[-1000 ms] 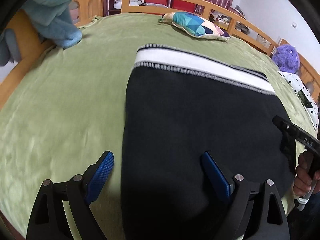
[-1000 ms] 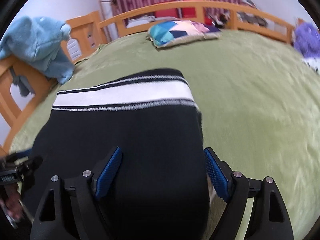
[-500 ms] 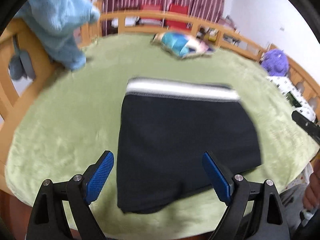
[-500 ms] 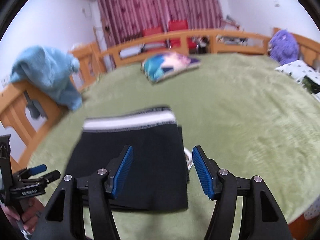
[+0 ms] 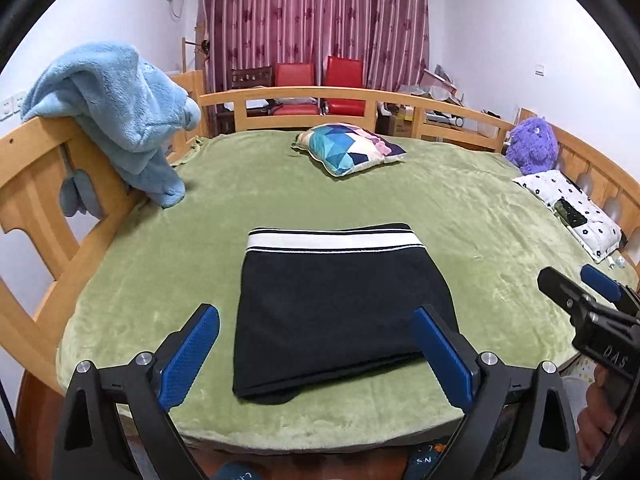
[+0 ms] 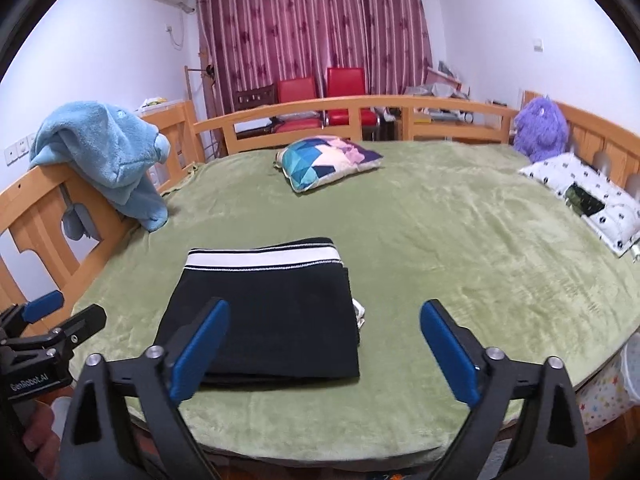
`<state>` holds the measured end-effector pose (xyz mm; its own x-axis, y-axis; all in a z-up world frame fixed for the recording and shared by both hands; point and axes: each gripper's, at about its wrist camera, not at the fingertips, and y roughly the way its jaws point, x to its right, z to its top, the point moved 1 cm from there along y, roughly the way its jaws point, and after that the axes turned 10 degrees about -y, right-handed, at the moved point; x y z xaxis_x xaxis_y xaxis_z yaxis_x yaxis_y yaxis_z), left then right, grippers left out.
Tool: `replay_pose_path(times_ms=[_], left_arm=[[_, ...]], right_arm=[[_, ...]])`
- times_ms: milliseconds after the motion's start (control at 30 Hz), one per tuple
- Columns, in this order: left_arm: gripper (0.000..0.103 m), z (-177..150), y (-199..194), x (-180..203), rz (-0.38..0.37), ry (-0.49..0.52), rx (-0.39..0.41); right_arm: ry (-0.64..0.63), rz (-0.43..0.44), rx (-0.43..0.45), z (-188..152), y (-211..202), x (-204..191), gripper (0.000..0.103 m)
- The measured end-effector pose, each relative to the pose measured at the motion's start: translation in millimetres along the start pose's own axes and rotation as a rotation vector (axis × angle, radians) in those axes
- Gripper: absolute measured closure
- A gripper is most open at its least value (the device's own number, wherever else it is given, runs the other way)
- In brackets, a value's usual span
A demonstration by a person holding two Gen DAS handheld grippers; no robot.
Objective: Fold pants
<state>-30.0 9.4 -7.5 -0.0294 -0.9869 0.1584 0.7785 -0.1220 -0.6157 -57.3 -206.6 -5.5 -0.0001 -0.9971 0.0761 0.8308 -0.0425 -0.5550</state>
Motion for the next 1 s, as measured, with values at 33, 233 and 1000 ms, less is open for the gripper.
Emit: replay_pose_path(times_ms=[33,233,1000], left_arm=[[0.004,1,-2,0,0.002,-0.004,0.005],[0.004,-3,-10,-2,0.011,-0.018,0.018],[0.004,-5,-20,0,0.016,-0.036,0.035]], right_arm=[[-0.007,-0.006,0.0,-1,-2,-1,0.004],[-0.007,-0.002,-0.014,-5,-8,-4,0.003],[-0.001,0.014,0.004,-3,-20,-11,0.003]])
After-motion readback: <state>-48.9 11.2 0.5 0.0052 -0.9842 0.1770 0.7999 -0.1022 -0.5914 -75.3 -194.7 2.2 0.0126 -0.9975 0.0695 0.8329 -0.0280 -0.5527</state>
